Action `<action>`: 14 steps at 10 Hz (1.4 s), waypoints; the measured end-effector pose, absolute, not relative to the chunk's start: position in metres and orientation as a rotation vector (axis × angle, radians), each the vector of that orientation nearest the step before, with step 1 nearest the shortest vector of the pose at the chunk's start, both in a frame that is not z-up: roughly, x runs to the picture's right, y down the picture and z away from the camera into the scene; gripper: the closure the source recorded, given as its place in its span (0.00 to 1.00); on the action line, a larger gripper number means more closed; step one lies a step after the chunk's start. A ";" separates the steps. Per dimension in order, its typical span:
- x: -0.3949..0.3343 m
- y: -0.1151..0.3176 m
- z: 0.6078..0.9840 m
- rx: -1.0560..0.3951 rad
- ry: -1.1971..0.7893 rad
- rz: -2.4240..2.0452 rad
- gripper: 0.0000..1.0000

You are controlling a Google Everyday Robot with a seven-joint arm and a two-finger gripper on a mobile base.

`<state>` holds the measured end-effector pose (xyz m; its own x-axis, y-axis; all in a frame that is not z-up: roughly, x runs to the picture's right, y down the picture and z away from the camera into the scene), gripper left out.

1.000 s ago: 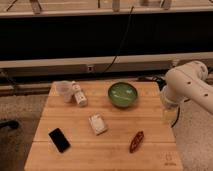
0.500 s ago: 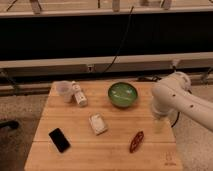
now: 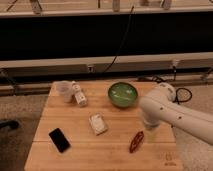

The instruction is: Place the pepper on the white sponge

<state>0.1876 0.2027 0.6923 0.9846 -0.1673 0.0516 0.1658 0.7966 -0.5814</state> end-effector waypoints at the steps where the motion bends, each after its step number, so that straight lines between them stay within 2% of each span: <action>1: 0.167 0.210 0.694 -0.624 -0.013 -0.193 0.20; 4: 0.136 0.239 0.709 -0.626 -0.042 -0.241 0.20; 8: 0.147 0.279 0.729 -0.643 -0.085 -0.219 0.20; 11: 0.143 0.285 0.736 -0.644 -0.090 -0.231 0.20; 14: 0.127 0.269 0.728 -0.644 -0.089 -0.255 0.20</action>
<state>0.1266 0.2687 0.7277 0.9650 -0.2072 0.1607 0.2621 0.7698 -0.5820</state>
